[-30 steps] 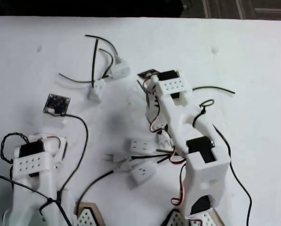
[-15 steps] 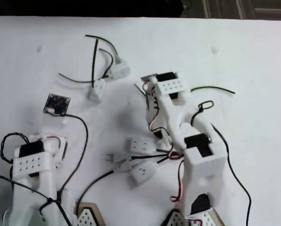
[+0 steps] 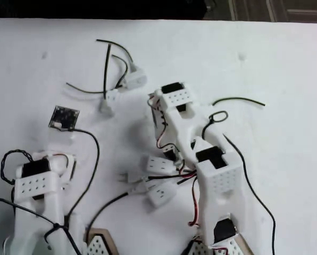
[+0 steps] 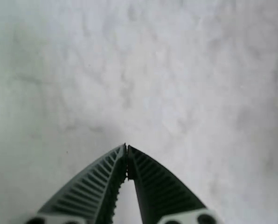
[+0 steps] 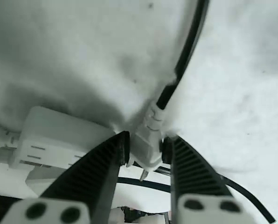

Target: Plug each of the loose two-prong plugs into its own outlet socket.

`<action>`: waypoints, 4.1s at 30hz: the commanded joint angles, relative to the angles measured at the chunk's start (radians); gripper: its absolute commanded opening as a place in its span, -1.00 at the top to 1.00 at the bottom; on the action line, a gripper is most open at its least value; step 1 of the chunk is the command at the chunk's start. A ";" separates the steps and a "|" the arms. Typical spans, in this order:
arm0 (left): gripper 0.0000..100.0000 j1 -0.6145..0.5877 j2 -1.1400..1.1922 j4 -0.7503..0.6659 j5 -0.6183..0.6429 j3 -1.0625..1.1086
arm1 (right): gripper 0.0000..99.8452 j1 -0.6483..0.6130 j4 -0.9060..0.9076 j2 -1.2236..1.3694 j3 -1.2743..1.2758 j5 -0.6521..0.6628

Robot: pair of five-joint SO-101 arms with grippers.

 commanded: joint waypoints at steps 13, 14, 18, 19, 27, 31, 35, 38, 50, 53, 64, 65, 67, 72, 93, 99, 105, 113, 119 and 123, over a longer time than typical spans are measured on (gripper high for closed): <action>0.95 -0.010 -0.025 -0.015 -0.009 -0.003 | 0.82 -0.015 0.073 -0.008 -0.041 -0.011; 0.95 -0.010 -0.025 -0.015 -0.009 -0.003 | 0.82 -0.016 0.074 -0.008 -0.041 -0.011; 0.95 -0.010 -0.025 -0.015 -0.009 -0.003 | 0.86 -0.018 0.074 0.001 -0.040 -0.011; 0.95 -0.010 -0.025 -0.015 -0.009 -0.003 | 0.85 -0.018 0.074 0.012 -0.040 -0.011; 0.95 -0.010 -0.025 -0.015 -0.009 -0.003 | 0.85 -0.018 0.074 0.084 -0.049 -0.011; 0.95 -0.010 -0.025 -0.015 -0.009 -0.003 | 0.86 -0.019 0.076 0.081 -0.046 -0.011; 0.95 -0.010 -0.025 -0.015 -0.009 -0.003 | 0.97 -0.021 0.081 0.071 -0.043 -0.011; 0.95 -0.010 -0.025 -0.015 -0.009 -0.003 | 0.97 -0.021 0.082 0.016 -0.041 -0.009; 0.95 -0.010 -0.025 -0.017 -0.005 -0.003 | 0.97 -0.073 0.082 -0.524 0.118 -0.009; 0.95 -0.010 -0.025 -0.017 -0.005 -0.003 | 0.97 -0.124 0.079 -0.697 0.207 -0.011; 0.95 -0.004 -0.044 -0.069 0.069 -0.009 | 0.97 -0.300 -0.113 -1.227 0.551 -0.135; 0.95 -0.002 -0.065 -0.083 0.092 -0.008 | 0.97 -0.309 -0.151 -1.260 0.586 -0.140; 0.95 0.022 -0.125 -0.100 0.118 -0.003 | 0.97 -0.329 -0.226 -1.316 0.660 -0.140; 0.95 0.088 -0.341 -0.101 0.213 -0.003 | 0.97 -0.367 -0.378 -1.425 0.802 -0.140; 0.95 0.378 -1.021 -0.015 0.405 0.230 | 0.97 -0.493 -0.765 -1.633 1.132 -0.215; 0.95 0.450 -1.021 0.008 0.387 0.236 | 0.97 -0.567 -0.820 -1.633 1.178 -0.215; 0.95 0.562 -1.023 0.084 0.302 0.232 | 0.97 -0.572 -0.820 -1.626 1.178 -0.216; 0.95 0.661 -1.023 0.164 0.224 0.216 | 0.97 -0.573 -0.820 -1.626 1.198 -0.213; 0.95 0.754 -1.024 0.270 0.173 0.170 | 0.97 -0.573 -0.820 -1.626 1.217 -0.212; 0.95 0.776 -1.024 0.272 0.163 0.169 | 0.97 -0.573 -0.819 -1.626 1.220 -0.210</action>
